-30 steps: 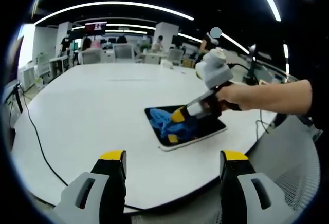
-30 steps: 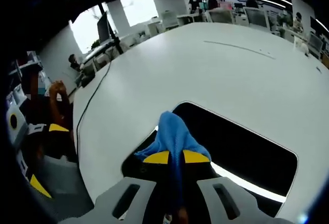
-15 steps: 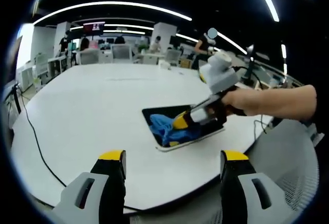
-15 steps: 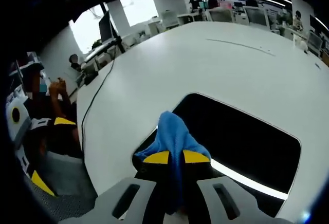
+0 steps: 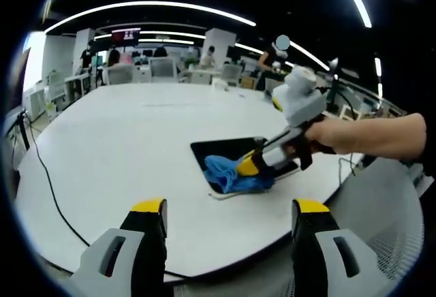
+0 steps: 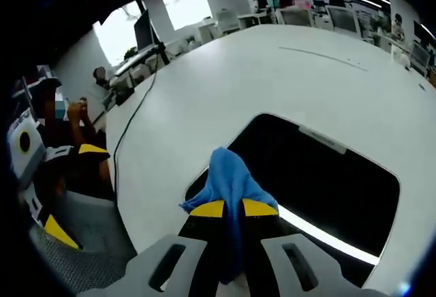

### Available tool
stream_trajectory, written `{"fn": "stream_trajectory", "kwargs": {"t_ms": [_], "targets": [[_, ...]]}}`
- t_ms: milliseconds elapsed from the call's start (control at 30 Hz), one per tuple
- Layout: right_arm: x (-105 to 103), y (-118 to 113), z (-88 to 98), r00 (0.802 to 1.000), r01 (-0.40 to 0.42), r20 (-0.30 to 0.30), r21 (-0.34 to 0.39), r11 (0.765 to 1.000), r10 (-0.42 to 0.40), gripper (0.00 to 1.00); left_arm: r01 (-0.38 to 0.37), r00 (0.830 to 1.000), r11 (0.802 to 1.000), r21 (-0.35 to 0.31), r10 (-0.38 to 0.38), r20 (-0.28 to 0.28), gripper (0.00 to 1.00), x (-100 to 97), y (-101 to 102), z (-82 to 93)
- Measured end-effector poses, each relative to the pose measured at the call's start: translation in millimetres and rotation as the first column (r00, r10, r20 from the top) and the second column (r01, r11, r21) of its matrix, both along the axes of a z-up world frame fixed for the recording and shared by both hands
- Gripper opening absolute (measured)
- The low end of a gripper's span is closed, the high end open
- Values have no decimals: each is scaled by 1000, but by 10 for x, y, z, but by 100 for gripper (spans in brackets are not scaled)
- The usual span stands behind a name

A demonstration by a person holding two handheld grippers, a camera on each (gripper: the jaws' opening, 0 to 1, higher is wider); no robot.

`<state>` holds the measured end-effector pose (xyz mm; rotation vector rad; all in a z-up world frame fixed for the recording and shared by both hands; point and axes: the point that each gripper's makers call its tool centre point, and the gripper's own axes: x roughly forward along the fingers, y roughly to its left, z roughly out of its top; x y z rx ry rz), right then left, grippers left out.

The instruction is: Wipe the mirror surface with the cleaning cloth until all visible marks leave the cleaned area.

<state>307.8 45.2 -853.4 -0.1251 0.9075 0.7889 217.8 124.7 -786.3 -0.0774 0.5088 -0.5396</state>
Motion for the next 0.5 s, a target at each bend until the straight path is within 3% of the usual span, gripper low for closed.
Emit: {"fn": "stream_trajectory", "kwargs": {"t_ms": [133, 500], "targets": [[-32, 0, 2, 1000, 6, -22, 9, 1000, -6, 2, 6, 1000, 1000, -3, -6, 2, 74, 4, -9, 4], [-108, 6, 0, 1000, -25, -13, -6, 1000, 25, 2, 0, 1000, 1000, -4, 0, 7, 74, 13, -1, 14]]}}
